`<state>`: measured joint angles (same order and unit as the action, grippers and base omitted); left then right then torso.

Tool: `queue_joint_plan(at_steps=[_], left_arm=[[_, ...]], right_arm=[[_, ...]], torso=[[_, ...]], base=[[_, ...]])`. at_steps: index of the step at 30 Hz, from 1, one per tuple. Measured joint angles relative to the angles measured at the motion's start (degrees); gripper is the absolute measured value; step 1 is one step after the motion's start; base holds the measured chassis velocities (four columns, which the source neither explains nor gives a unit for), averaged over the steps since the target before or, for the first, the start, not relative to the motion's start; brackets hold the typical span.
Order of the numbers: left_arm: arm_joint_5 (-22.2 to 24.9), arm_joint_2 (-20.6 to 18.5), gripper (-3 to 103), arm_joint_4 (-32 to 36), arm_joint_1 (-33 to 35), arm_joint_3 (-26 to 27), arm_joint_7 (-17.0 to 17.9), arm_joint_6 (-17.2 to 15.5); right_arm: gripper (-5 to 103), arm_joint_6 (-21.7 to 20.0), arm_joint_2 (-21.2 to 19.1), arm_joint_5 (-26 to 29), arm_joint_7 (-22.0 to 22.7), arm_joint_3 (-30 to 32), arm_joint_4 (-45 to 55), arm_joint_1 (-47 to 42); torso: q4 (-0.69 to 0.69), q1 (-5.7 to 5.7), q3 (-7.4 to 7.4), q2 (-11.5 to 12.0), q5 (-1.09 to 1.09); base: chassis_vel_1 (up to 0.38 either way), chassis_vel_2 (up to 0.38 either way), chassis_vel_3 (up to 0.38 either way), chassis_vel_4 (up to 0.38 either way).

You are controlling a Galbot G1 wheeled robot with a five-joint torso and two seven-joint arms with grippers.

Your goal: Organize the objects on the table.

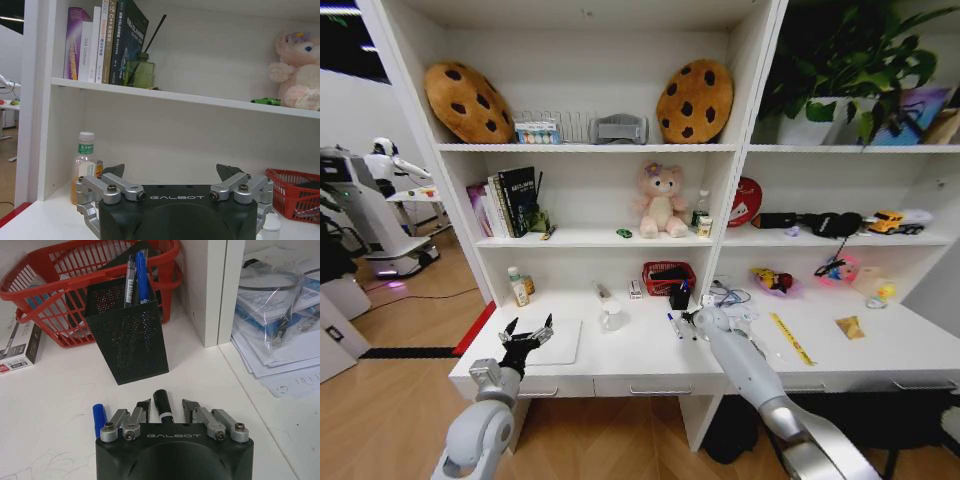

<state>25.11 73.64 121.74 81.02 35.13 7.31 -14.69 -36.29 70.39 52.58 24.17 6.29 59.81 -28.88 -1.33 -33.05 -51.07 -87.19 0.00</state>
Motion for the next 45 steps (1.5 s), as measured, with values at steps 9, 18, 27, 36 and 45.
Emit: queue_joint_plan(at_steps=[9, 18, 27, 36, 45], left_arm=[[0.0, 0.0, 100, 0.0, 0.0, 0.0, 0.0, 0.0], [0.0, 0.0, 100, 0.0, 0.0, 0.0, 0.0, 0.0], [0.0, 0.0, 100, 0.0, 0.0, 0.0, 0.0, 0.0], [0.0, 0.0, 100, 0.0, 0.0, 0.0, 0.0, 0.0], [0.0, 0.0, 100, 0.0, 0.0, 0.0, 0.0, 0.0]], right_arm=[[12, -0.1, -0.1, 0.1, 0.1, 0.0, 0.4, -0.4], [11, -0.2, -0.4, 0.1, 0.1, 0.0, 0.7, -0.3], [11, 0.4, -1.9, -0.4, 0.1, 0.1, 4.3, -1.9], [11, 3.2, -3.9, -5.8, -0.6, -0.1, 10.8, -3.7], [11, 20.3, -4.5, -26.9, -10.8, -1.1, 9.3, -3.7]], torso=[[0.01, 0.00, 0.00, 0.0, 0.01], [0.01, 0.00, -0.01, 0.0, 0.01], [0.01, 0.00, 0.00, 0.0, 0.01], [0.01, 0.00, 0.00, 0.0, 0.01], [0.01, 0.00, -0.01, 0.0, 0.01]], base=[[0.000, 0.000, 0.000, 0.000], [0.000, 0.000, 0.000, 0.000], [0.000, 0.000, 0.000, 0.000], [0.000, 0.000, 0.000, 0.000], [0.000, 0.000, 0.000, 0.000]])
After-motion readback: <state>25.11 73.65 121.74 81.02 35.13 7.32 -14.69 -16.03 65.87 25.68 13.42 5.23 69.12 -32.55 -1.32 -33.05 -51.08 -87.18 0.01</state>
